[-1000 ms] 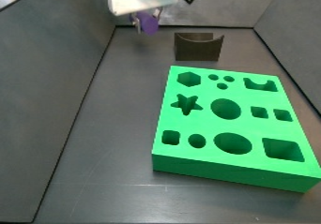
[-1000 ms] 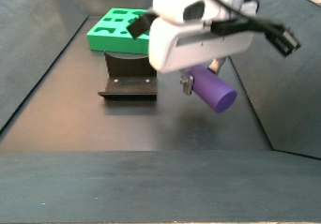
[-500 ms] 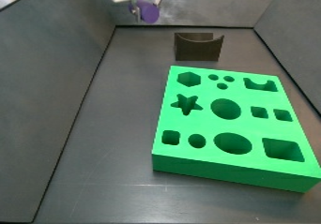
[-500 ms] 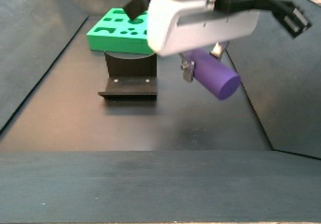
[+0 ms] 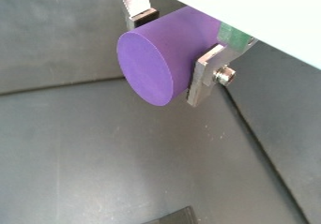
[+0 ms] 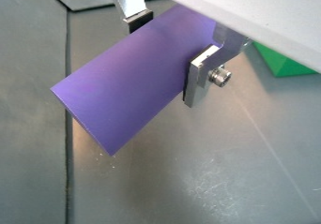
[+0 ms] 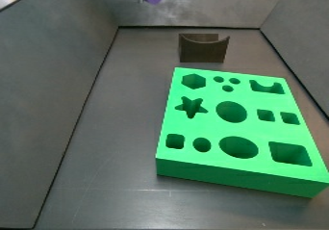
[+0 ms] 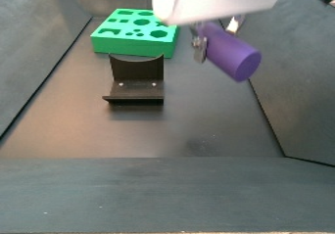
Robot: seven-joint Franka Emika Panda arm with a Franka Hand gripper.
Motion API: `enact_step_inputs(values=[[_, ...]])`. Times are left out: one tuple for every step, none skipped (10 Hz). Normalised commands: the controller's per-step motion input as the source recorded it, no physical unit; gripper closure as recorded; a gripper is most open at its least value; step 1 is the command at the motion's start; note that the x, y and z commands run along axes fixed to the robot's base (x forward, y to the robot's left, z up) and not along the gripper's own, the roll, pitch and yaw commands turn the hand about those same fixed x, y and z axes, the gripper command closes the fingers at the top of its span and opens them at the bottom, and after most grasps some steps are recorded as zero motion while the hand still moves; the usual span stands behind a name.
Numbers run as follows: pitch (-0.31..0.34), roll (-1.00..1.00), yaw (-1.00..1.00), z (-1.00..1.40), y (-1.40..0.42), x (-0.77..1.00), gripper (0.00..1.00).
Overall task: Pick up the round object. Move up. Place the round object on the fixture. Regrasp the round object. Move to above the board. Insert the round object.
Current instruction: Place the round object on the fixture.
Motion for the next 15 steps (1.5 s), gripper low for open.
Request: enact_step_inputs(values=[[0.052,0.09,0.0,0.77,0.0,-0.03,1.0],[0.061,0.09,0.01,0.51,0.0,-0.02,1.0],[0.071,0.09,0.02,0.36,0.0,-0.01,1.0],[0.079,0.09,0.02,0.21,0.0,0.0,1.0],[-0.061,-0.02,-1.0,0.17,-0.42,1.0,1.0],[-0.058,-0.03,-1.0,0.14,-0.41,1.0,1.0],[-0.044,-0.04,-1.0,0.12,-0.33,1.0,1.0],[-0.031,-0.05,-1.0,0.1,-0.29,1.0,1.0],[-0.009,-0.07,-1.0,0.08,-0.24,1.0,1.0],[0.005,-0.08,-1.0,0.07,-0.22,1.0,1.0],[0.041,-0.1,-0.86,0.05,-0.16,1.0,1.0],[0.056,-0.1,-0.71,0.04,-0.14,1.0,1.0],[0.089,-0.09,-0.36,0.03,-0.09,1.0,1.0],[0.103,-0.09,-0.26,0.02,-0.07,1.0,1.0],[0.122,-0.1,-0.14,0.02,-0.04,0.94,1.0]])
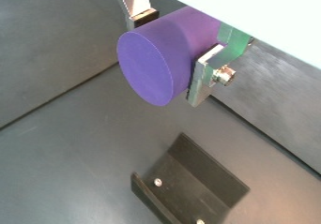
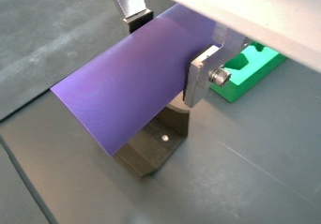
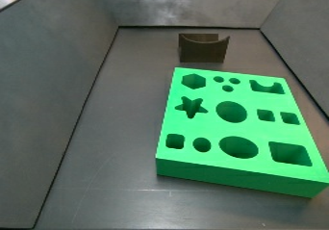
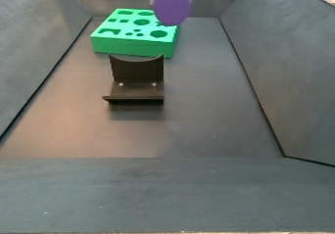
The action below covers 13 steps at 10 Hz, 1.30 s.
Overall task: Pick up the round object. Move up. Place the round object on the fixture. Regrasp the round object. Move to above the board. Insert the round object.
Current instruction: Place the round object on the fixture.
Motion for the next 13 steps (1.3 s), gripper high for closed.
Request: enact_step_inputs(values=[[0.134,-0.1,-0.1,0.02,-0.02,0.85,1.0],[0.145,-0.11,-0.07,0.01,-0.01,0.72,1.0],[0.141,-0.12,-0.06,0.01,0.0,0.67,1.0],[0.141,-0.12,-0.05,0.0,0.01,0.55,1.0],[0.044,-1.0,0.04,-0.29,-0.28,0.71,1.0],[0.046,-1.0,0.03,-0.26,-0.22,0.61,1.0],[0.045,-1.0,0.03,-0.2,-0.13,0.57,1.0],[0.053,-1.0,0.02,-0.09,-0.05,0.46,1.0],[0.072,-1.0,0.01,-0.05,-0.02,0.36,1.0],[0.091,-1.0,0.0,-0.02,0.01,0.27,1.0],[0.103,-1.0,-0.01,-0.02,0.03,0.2,1.0],[0.116,-1.0,-0.03,-0.02,0.04,0.08,1.0],[0.113,-1.0,-0.04,-0.01,0.04,0.06,1.0]])
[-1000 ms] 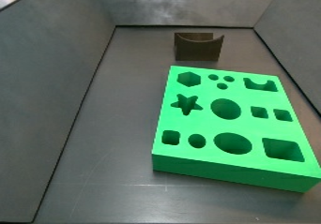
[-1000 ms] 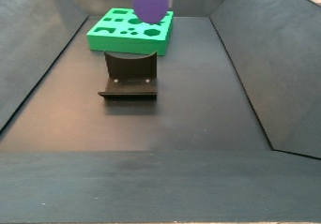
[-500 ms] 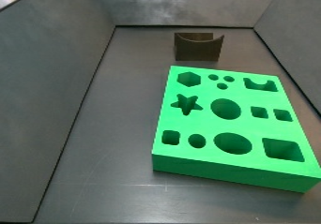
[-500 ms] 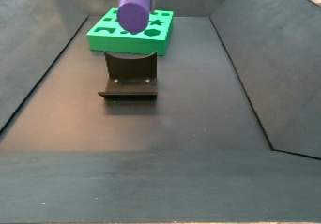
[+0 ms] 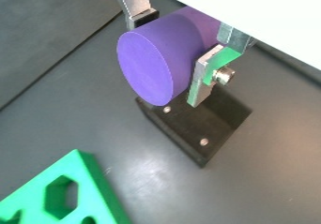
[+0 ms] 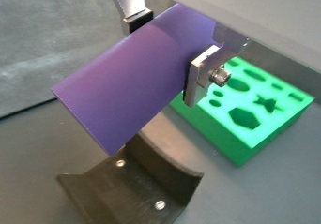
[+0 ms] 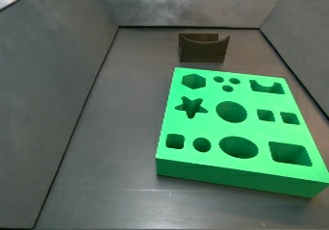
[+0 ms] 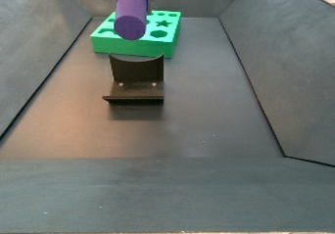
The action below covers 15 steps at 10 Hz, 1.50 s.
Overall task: Pick up the round object. Move up. Place the round object on the fixture. Regrasp the round object. Move to above the board. Insert the round object.
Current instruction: Place the round object on the fixture.
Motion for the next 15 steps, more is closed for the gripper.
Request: enact_step_inputs(values=[[0.11,-1.0,-0.07,-0.01,0.04,0.05,1.0],[0.116,-1.0,-0.08,-0.02,0.04,0.06,1.0],[0.124,-0.9,-0.11,-0.02,0.04,0.08,1.0],[0.113,-0.74,-0.11,-0.03,0.05,0.09,1.0],[0.094,-0.57,-0.12,-0.02,0.05,0.09,1.0],[0.067,-0.34,-0.12,-0.02,0.05,0.08,1.0],[0.045,-0.22,-0.12,-0.01,0.03,0.07,1.0],[0.295,-1.0,-0.04,-1.0,0.13,0.13,1.0],[0.285,-1.0,-0.05,-1.0,0.13,0.13,1.0],[0.304,-1.0,-0.11,-1.0,0.14,0.14,1.0],[0.262,-0.77,-0.19,-1.0,0.14,0.17,1.0],[0.228,-0.67,-0.22,-1.0,0.14,0.17,1.0],[0.16,-0.44,-0.25,-1.0,0.14,0.18,1.0],[0.105,-0.29,-0.26,-1.0,0.14,0.19,1.0],[0.053,-0.21,-0.25,-1.0,0.13,0.19,1.0]])
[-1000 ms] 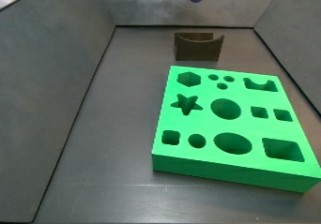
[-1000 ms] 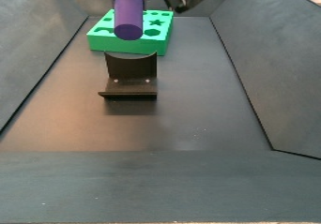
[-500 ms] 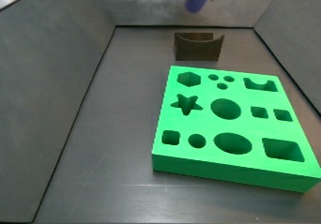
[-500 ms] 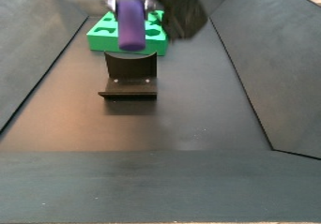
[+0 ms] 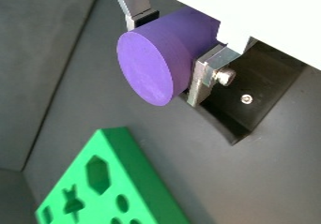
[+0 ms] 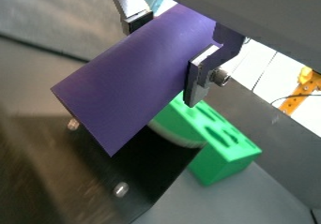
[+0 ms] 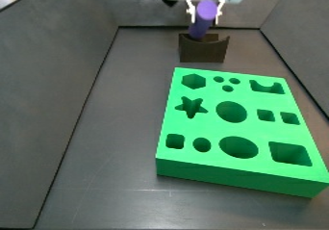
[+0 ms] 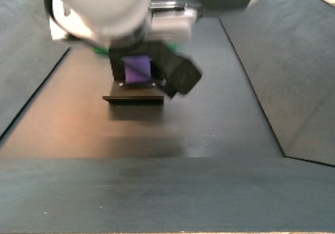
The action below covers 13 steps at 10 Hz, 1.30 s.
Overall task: Pick up the round object. Move up. Place the round object on the fixture. Regrasp the round object. Move to above the board. Insert the round object.
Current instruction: Place the round object on the fixture, then regrasp the round object.
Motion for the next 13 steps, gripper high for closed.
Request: enact_step_inputs(values=[[0.006,-0.18,-0.23,-0.9,0.13,0.18,1.0],[-0.034,-0.17,-0.19,-0.62,0.1,0.14,1.0],[-0.05,-0.17,-0.16,-0.44,0.08,0.12,1.0],[-0.057,-0.15,-0.14,-0.34,0.08,0.1,1.0],[-0.08,-0.12,-0.09,-0.27,0.1,0.07,1.0],[-0.08,-0.12,-0.07,-0.27,0.1,0.07,1.0],[-0.076,-0.11,-0.05,-0.28,0.1,0.07,1.0],[0.0,0.0,0.0,-0.17,-0.5,0.0,1.0],[0.0,0.0,0.0,0.0,0.0,0.0,0.0],[-0.053,0.0,0.04,1.0,0.0,0.0,0.0],[-0.049,0.0,0.04,1.0,0.0,-0.01,0.0],[-0.026,0.02,0.06,1.0,0.0,-0.03,0.0],[-0.006,0.04,0.06,1.0,-0.01,-0.03,0.0]])
